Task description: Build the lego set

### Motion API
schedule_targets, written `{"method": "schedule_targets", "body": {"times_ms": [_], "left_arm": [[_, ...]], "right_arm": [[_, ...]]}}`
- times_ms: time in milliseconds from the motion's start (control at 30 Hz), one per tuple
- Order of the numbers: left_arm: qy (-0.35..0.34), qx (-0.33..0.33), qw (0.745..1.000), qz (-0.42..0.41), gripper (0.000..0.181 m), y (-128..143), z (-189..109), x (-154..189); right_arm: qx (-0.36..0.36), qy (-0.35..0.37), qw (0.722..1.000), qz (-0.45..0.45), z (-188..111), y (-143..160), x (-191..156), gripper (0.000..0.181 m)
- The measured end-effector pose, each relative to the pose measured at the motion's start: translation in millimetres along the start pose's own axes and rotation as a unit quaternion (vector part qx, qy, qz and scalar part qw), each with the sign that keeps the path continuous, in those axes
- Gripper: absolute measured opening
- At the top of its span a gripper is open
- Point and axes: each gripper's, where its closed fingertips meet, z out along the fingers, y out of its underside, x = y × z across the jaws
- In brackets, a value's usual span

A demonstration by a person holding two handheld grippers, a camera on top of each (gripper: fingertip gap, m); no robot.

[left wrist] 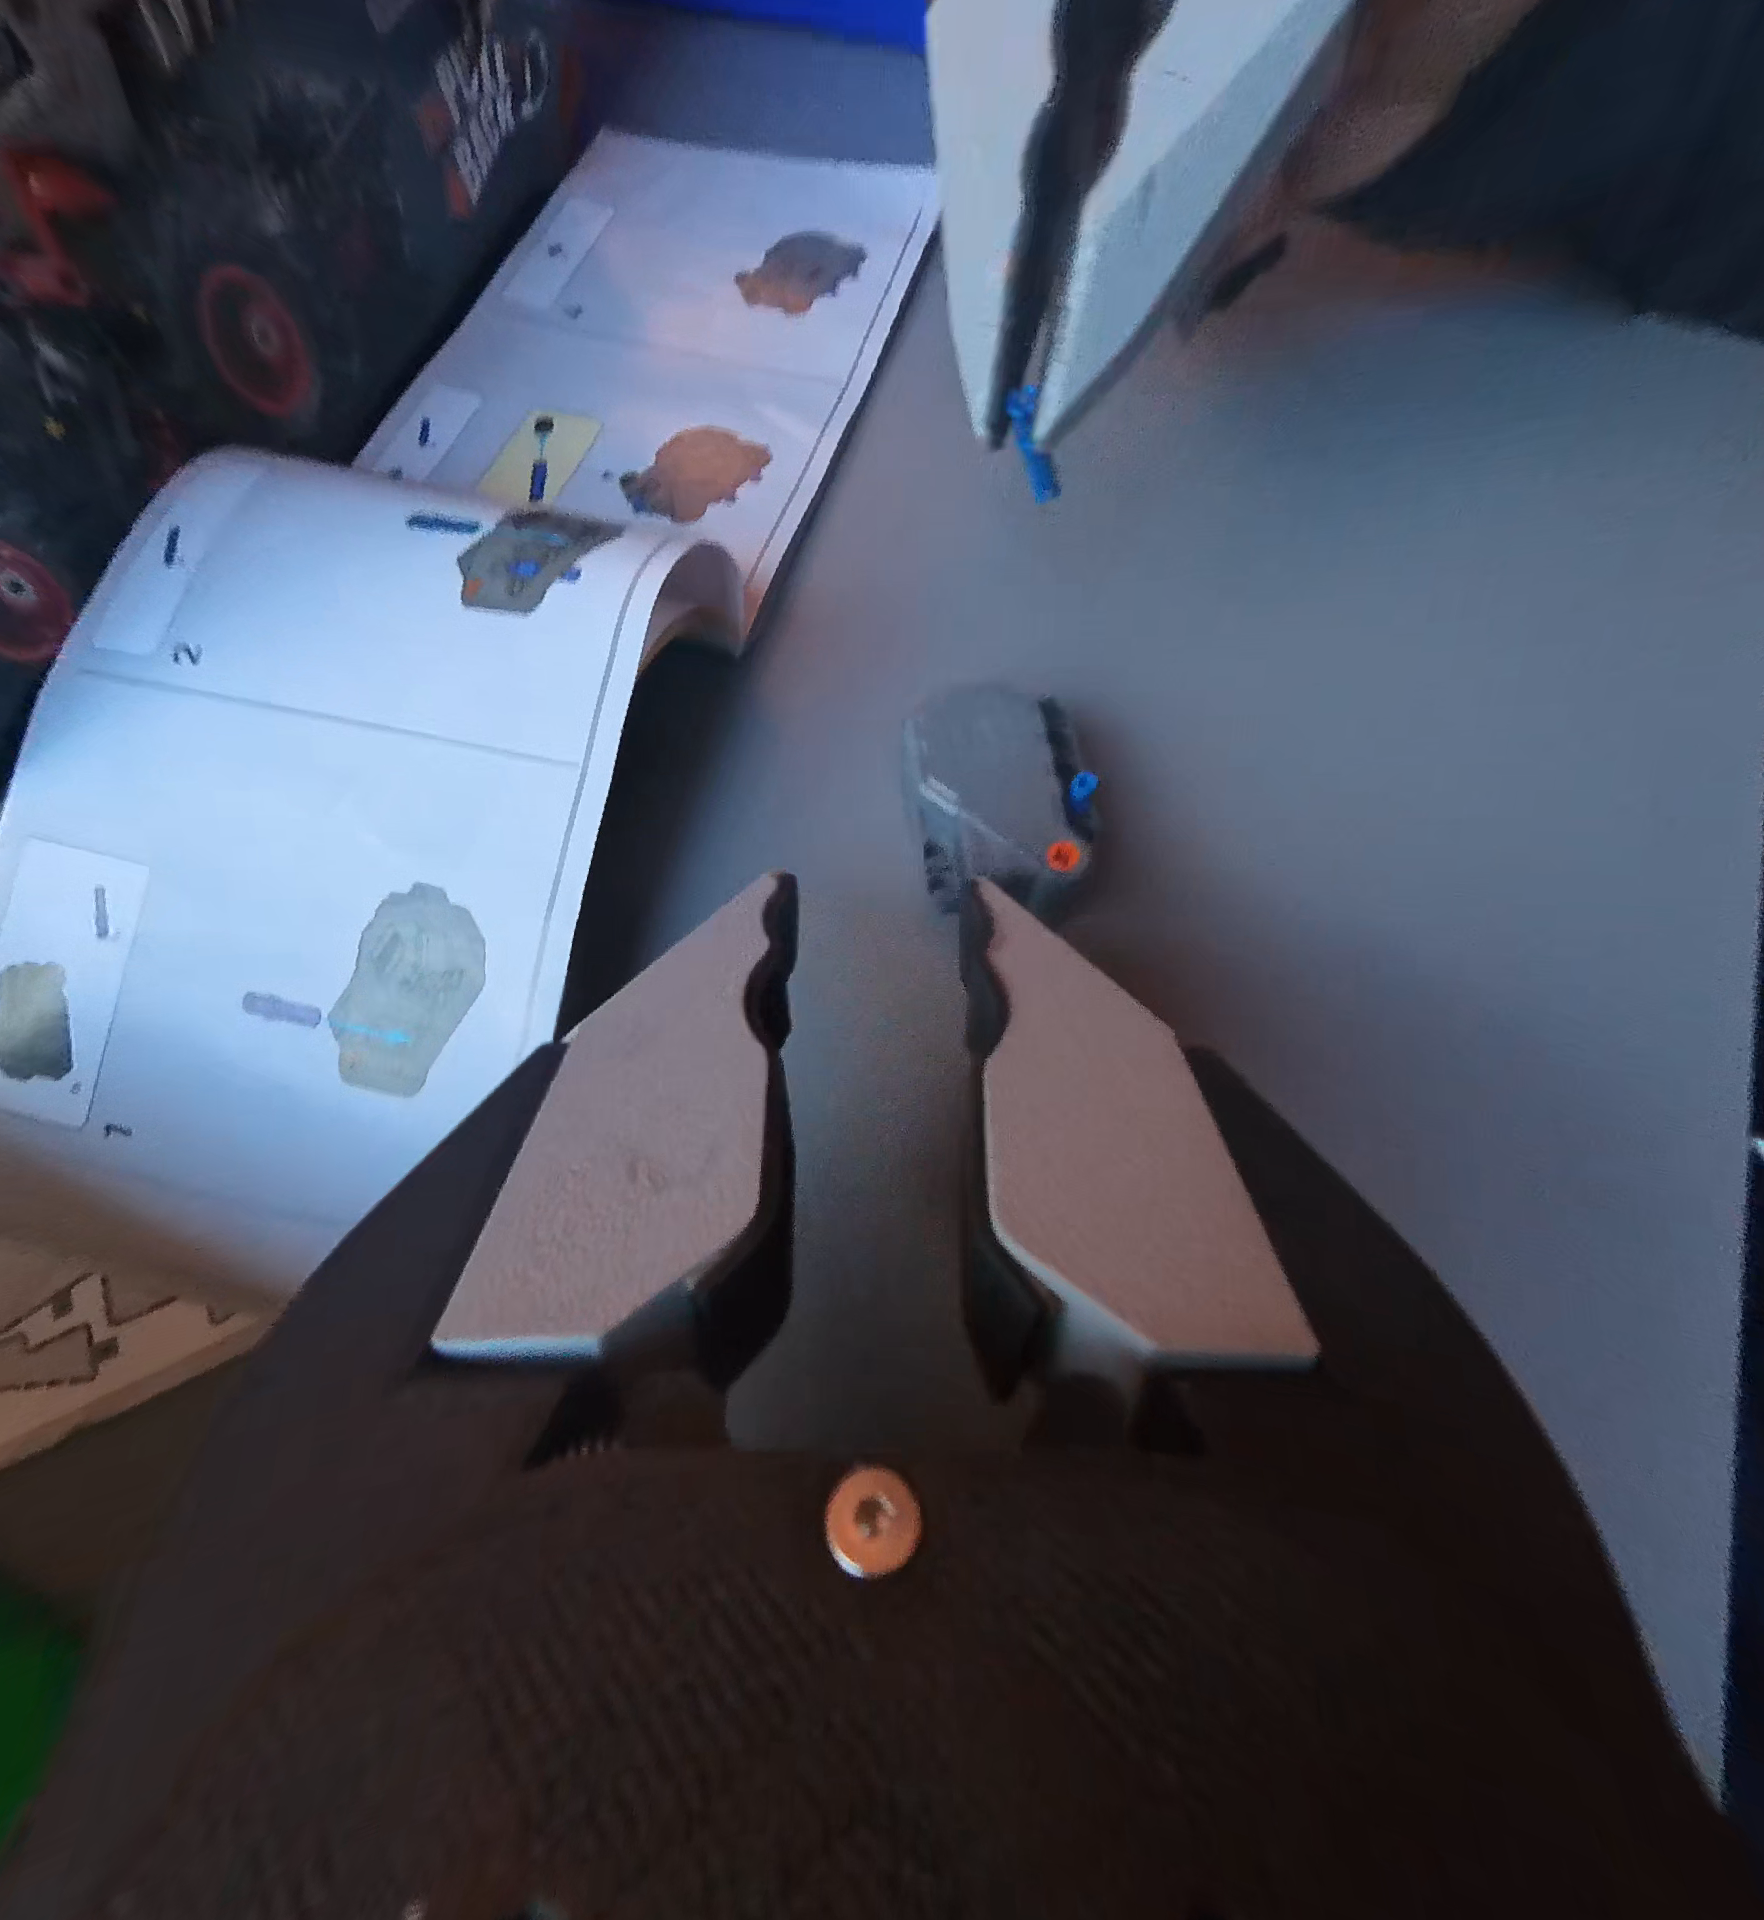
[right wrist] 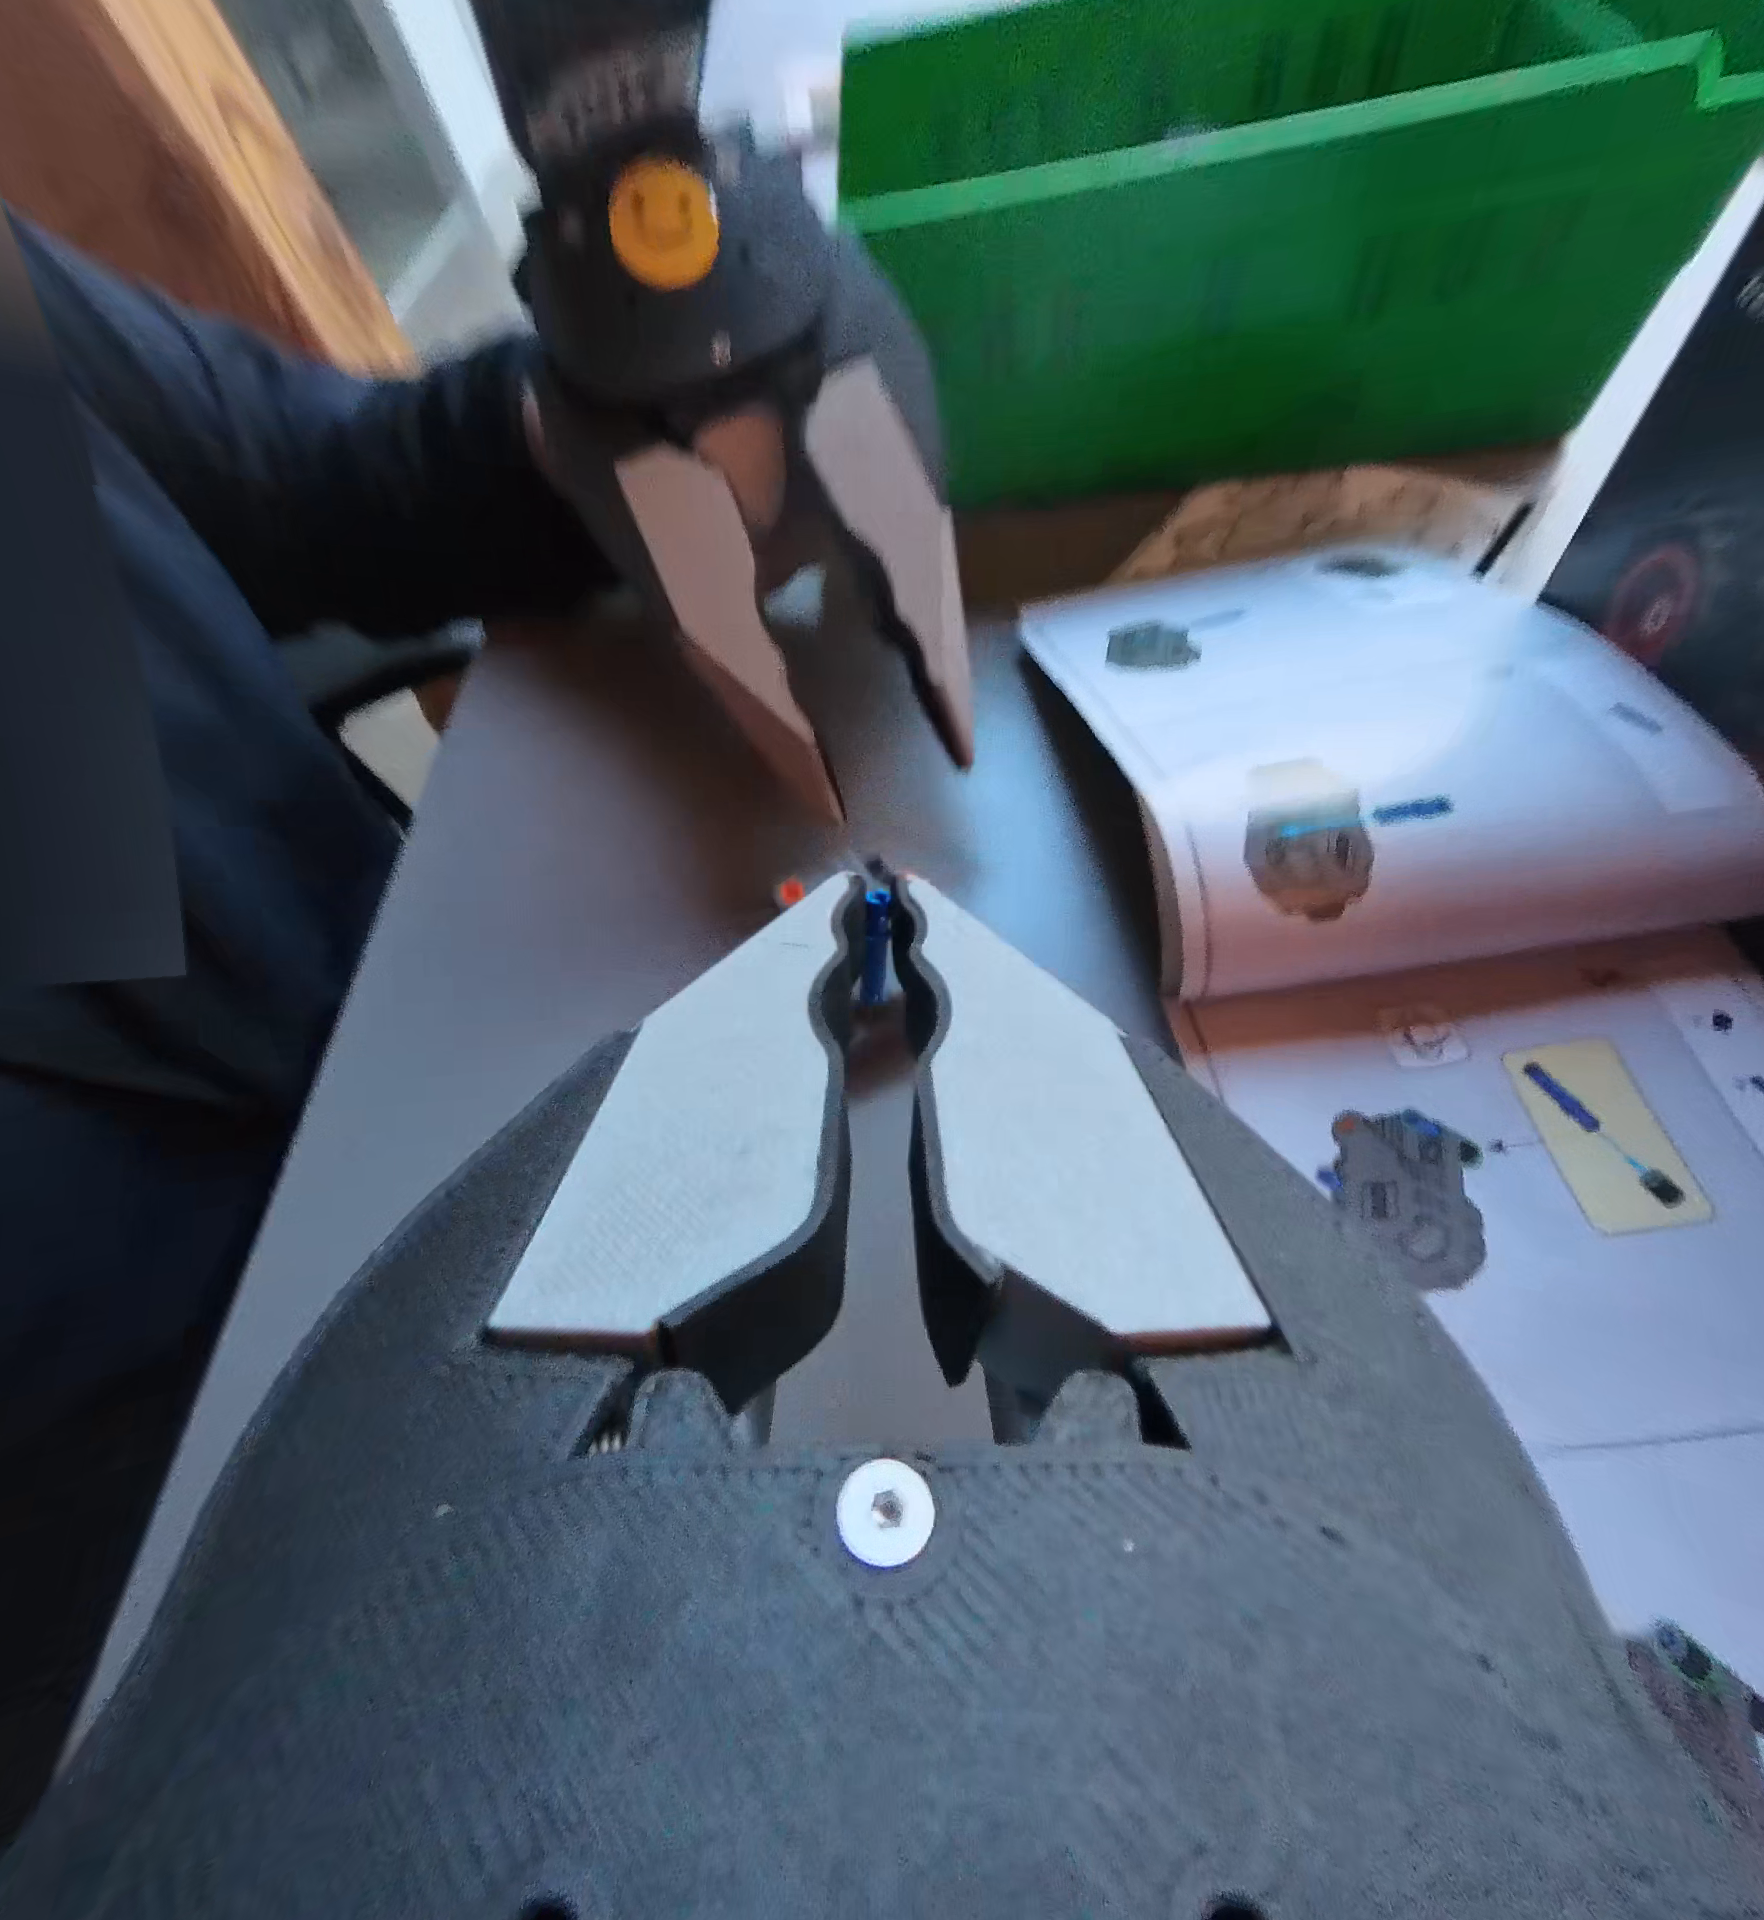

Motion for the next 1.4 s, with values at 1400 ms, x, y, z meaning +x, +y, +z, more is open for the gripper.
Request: {"method": "schedule_targets", "body": {"times_ms": [1400], "left_arm": [[0.033, 0.105, 0.994, -0.002, 0.001, -36.4, -6.4, 19.6]], "right_arm": [[0.034, 0.028, 0.996, -0.071, 36.5, -16.9, -18.8, 0.001]]}}
